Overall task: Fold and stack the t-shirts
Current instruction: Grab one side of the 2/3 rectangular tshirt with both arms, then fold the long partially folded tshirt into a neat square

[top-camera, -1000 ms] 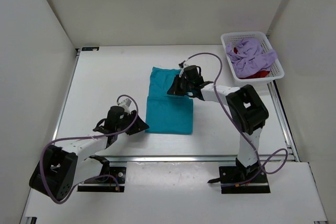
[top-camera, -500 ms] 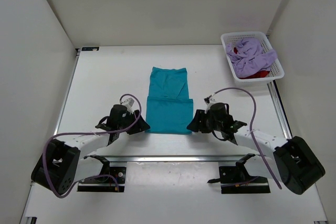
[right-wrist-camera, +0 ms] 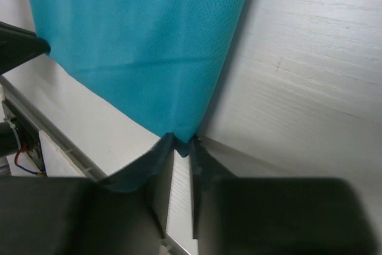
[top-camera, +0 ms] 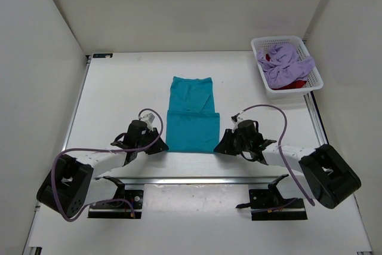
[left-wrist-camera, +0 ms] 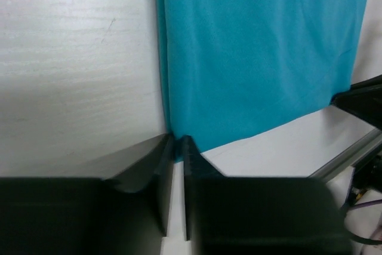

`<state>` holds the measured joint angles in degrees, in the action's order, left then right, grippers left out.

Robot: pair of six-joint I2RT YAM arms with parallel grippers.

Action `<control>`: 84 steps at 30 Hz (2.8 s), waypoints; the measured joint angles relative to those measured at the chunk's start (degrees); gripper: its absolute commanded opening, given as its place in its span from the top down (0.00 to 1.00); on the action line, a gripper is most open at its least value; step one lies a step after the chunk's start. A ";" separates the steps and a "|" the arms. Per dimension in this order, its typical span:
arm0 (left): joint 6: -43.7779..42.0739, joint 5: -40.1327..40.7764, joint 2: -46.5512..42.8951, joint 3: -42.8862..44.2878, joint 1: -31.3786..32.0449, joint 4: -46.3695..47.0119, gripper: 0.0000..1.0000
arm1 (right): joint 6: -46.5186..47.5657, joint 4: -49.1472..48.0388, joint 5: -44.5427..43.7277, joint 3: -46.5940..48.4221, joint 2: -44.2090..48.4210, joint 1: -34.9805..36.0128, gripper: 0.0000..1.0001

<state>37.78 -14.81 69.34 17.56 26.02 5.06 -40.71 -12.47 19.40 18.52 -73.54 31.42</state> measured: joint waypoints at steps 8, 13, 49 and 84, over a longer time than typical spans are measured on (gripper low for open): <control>-0.11 0.15 -5.29 -0.52 0.81 -7.13 1.00 | -1.38 2.27 -1.49 -0.81 3.89 2.25 1.00; 0.11 -0.11 -19.80 -3.41 4.02 -18.32 1.00 | -5.73 9.14 -5.95 -3.08 17.33 12.66 1.00; 7.50 -4.33 41.11 53.77 -19.61 -12.55 0.51 | 12.92 29.38 7.78 70.36 -45.90 -17.99 0.60; 11.45 -6.45 28.20 35.52 -6.47 8.61 0.56 | 10.27 10.97 11.56 52.87 -34.01 -11.50 1.00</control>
<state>49.23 -21.26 97.54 53.08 19.55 13.67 -30.44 -1.50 30.96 71.40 -107.55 19.92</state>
